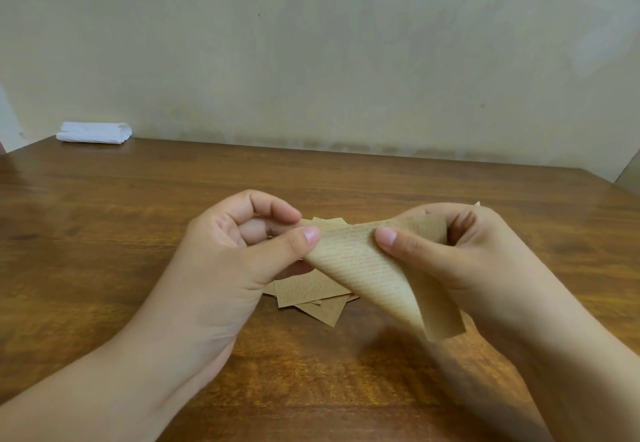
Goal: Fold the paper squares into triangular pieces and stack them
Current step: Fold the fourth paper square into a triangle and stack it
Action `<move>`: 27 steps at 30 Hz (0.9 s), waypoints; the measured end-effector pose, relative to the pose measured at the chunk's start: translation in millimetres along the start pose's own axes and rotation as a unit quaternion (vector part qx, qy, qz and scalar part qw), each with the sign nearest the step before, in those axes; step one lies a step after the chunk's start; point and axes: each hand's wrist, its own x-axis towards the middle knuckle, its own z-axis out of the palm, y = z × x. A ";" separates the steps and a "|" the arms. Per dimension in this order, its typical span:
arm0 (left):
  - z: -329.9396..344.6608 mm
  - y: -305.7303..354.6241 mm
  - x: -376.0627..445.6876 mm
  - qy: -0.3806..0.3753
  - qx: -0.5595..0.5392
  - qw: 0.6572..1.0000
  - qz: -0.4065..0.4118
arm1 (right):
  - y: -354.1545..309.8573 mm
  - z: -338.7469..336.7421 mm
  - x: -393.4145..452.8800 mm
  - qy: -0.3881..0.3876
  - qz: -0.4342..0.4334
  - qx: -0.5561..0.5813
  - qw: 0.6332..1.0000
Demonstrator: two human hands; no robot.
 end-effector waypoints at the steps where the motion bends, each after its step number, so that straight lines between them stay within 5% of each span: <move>1: -0.4 0.1 0.3 0.003 -0.003 1.000 -0.002 | -0.3 -0.3 0.2 0.008 -0.007 0.000 1.000; 27: -6.9 4.4 4.2 0.047 0.023 0.998 0.037 | 4.6 5.0 3.6 0.075 -0.007 -0.036 0.997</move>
